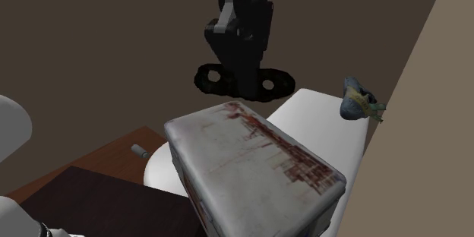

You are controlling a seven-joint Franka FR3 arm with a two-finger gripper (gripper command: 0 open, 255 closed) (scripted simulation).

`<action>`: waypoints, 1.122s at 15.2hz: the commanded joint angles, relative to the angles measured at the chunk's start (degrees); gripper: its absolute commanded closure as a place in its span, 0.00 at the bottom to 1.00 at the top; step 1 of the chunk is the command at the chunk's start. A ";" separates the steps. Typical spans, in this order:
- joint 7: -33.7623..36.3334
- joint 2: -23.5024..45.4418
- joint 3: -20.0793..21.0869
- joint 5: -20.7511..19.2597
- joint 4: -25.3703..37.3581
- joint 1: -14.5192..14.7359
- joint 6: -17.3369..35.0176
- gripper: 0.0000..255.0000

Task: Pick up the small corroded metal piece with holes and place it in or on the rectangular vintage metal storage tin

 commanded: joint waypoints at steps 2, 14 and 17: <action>-0.82 -0.70 -0.24 0.22 -2.61 0.07 1.78 1.00; -1.80 0.12 1.13 1.52 -10.91 0.55 10.87 1.00; -1.80 0.13 1.13 1.52 -10.90 0.55 10.87 1.00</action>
